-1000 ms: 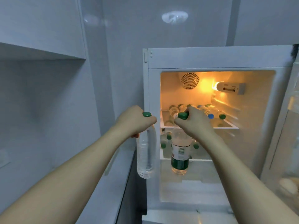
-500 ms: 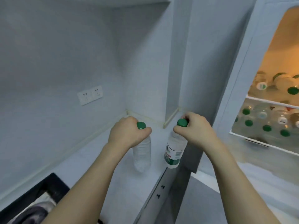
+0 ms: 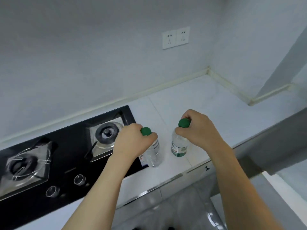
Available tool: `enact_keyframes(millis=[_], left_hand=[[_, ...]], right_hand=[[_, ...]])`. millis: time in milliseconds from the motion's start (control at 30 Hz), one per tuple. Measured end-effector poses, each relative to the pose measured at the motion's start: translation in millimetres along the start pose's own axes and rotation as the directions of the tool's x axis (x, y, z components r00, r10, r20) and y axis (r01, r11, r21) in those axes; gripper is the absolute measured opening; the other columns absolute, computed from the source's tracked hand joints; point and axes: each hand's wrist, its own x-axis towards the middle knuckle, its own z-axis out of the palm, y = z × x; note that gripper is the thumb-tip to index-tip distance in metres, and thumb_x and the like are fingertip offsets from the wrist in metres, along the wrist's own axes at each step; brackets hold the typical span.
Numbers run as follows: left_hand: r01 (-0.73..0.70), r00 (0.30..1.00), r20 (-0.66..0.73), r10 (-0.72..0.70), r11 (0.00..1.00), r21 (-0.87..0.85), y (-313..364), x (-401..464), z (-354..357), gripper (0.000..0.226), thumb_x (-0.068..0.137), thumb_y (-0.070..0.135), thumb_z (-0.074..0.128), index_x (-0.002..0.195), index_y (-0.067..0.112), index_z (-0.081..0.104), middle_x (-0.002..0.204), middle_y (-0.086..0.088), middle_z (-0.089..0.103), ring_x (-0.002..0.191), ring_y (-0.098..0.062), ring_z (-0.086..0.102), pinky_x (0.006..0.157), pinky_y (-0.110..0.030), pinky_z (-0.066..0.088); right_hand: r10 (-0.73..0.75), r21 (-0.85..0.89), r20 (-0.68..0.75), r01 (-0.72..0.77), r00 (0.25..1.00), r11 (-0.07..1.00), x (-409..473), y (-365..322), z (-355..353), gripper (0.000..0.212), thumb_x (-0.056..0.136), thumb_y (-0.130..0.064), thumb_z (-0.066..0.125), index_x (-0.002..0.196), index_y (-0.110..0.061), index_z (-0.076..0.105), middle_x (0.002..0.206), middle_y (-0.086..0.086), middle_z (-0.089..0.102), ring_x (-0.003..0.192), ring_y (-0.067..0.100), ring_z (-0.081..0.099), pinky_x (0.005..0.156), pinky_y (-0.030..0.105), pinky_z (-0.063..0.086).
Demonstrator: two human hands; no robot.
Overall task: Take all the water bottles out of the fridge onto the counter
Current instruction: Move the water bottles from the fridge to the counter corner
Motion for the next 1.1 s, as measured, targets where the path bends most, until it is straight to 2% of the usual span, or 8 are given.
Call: enact_keyframes(millis=[167, 333, 467, 633, 767, 900, 1067, 1100], left_hand=[[0.134, 0.991, -0.022, -0.135, 0.991, -0.027, -58, -41, -24, 0.039, 0.075, 0.038, 0.065, 0.055, 0.015, 0.041, 0.049, 0.005, 0.042, 0.048, -0.014, 0.040, 0.046, -0.024, 0.030], [0.261, 0.961, -0.085, -0.264, 0.964, -0.045, -118, -79, -60, 0.039, 0.072, 0.042, 0.064, 0.054, 0.016, 0.041, 0.050, 0.005, 0.042, 0.048, -0.015, 0.041, 0.046, -0.024, 0.032], [0.320, 0.931, -0.159, -0.327, 0.945, -0.070, -157, -110, -98, 0.041, 0.073, 0.042, 0.066, 0.054, 0.015, 0.040, 0.049, 0.004, 0.042, 0.049, -0.016, 0.041, 0.046, -0.025, 0.030], [0.400, 0.870, -0.254, -0.423, 0.906, -0.139, -226, -164, -154, 0.042, 0.070, 0.042, 0.066, 0.055, 0.015, 0.039, 0.051, 0.004, 0.040, 0.048, -0.014, 0.038, 0.046, -0.024, 0.030], [0.447, 0.825, -0.308, -0.475, 0.880, -0.160, -269, -206, -188, 0.039, 0.070, 0.041, 0.066, 0.054, 0.017, 0.040, 0.050, 0.007, 0.042, 0.046, -0.011, 0.039, 0.045, -0.022, 0.030], [0.532, 0.742, -0.383, -0.550, 0.831, -0.162, -321, -259, -228, 0.040, 0.070, 0.043, 0.066, 0.055, 0.017, 0.040, 0.049, 0.006, 0.040, 0.048, -0.013, 0.040, 0.045, -0.023, 0.028], [0.600, 0.671, -0.418, -0.612, 0.780, -0.178, -364, -314, -253, 0.044, 0.070, 0.041, 0.066, 0.056, 0.013, 0.036, 0.052, 0.001, 0.035, 0.049, -0.016, 0.033, 0.046, -0.024, 0.027], [0.623, 0.639, -0.437, -0.633, 0.760, -0.188, -378, -332, -262, 0.043, 0.069, 0.041, 0.066, 0.057, 0.013, 0.035, 0.053, 0.001, 0.035, 0.050, -0.017, 0.033, 0.046, -0.024, 0.027]], right_hand=[[-0.101, -0.027, 0.176, 0.107, 0.979, 0.994, -5, -30, 60, 0.020, 0.067, -0.026, 0.070, 0.082, -0.024, 0.055, 0.073, -0.006, 0.059, 0.067, 0.015, 0.056, 0.059, 0.030, 0.044], [-0.223, -0.030, 0.286, 0.241, 0.932, 0.970, -23, -80, 112, 0.018, 0.068, -0.023, 0.068, 0.079, -0.024, 0.054, 0.069, -0.007, 0.058, 0.058, 0.005, 0.053, 0.054, 0.027, 0.040], [-0.288, -0.028, 0.337, 0.315, 0.896, 0.949, -42, -121, 155, 0.019, 0.065, -0.028, 0.067, 0.077, -0.026, 0.052, 0.073, -0.006, 0.057, 0.063, 0.015, 0.054, 0.055, 0.031, 0.045], [-0.385, -0.060, 0.428, 0.450, 0.818, 0.891, -83, -190, 216, 0.020, 0.065, -0.030, 0.069, 0.078, -0.026, 0.054, 0.076, -0.006, 0.059, 0.067, 0.013, 0.055, 0.062, 0.037, 0.047], [-0.406, -0.036, 0.493, 0.484, 0.769, 0.874, -114, -233, 258, 0.017, 0.070, -0.028, 0.069, 0.080, -0.023, 0.056, 0.078, -0.003, 0.060, 0.070, 0.015, 0.055, 0.059, 0.031, 0.042], [-0.468, 0.009, 0.541, 0.551, 0.699, 0.834, -160, -282, 310, 0.017, 0.071, -0.026, 0.070, 0.080, -0.022, 0.056, 0.079, -0.002, 0.061, 0.065, 0.012, 0.050, 0.057, 0.029, 0.040], [-0.515, 0.059, 0.603, 0.610, 0.610, 0.790, -206, -317, 356, 0.017, 0.074, -0.025, 0.070, 0.082, -0.022, 0.056, 0.079, -0.002, 0.059, 0.061, 0.010, 0.048, 0.051, 0.022, 0.037], [-0.531, 0.066, 0.620, 0.637, 0.577, 0.768, -221, -329, 371, 0.017, 0.075, -0.026, 0.070, 0.083, -0.022, 0.056, 0.079, -0.003, 0.059, 0.062, 0.008, 0.048, 0.052, 0.021, 0.035]])
